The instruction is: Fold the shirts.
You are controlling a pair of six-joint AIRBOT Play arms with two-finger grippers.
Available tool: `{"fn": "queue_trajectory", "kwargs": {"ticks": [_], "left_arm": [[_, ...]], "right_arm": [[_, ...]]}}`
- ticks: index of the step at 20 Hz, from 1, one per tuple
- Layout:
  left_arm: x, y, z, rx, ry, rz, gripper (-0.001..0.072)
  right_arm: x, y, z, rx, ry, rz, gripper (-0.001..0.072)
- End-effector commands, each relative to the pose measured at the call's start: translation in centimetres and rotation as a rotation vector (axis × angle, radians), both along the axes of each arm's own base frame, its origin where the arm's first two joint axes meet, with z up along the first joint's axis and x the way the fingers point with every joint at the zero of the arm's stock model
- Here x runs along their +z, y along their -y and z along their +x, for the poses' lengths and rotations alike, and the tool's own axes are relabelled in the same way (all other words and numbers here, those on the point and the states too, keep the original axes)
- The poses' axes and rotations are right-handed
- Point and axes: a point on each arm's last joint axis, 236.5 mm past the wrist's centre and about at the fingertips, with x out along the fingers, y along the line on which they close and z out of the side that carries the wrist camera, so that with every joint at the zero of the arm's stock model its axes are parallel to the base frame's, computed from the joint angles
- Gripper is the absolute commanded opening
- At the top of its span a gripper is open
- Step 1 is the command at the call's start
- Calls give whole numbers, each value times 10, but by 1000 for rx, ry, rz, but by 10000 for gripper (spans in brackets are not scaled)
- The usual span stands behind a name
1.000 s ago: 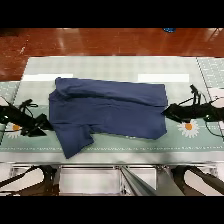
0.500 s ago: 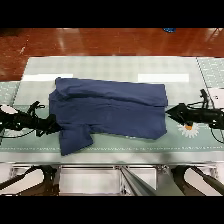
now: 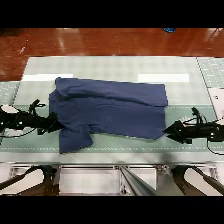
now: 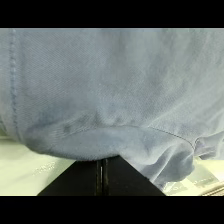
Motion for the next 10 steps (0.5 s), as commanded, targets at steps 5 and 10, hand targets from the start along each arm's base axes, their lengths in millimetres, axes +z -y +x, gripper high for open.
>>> {"fn": "queue_trajectory", "kwargs": {"ticks": [5, 10], "left_arm": [[2, 2, -2, -5, -7, -11, 17], [31, -9, 36, -32, 97, 12, 17]], "right_arm": [[-16, -22, 30, 3, 93, -96, 401], [12, -31, 62, 110, 223, -107, 32]]}}
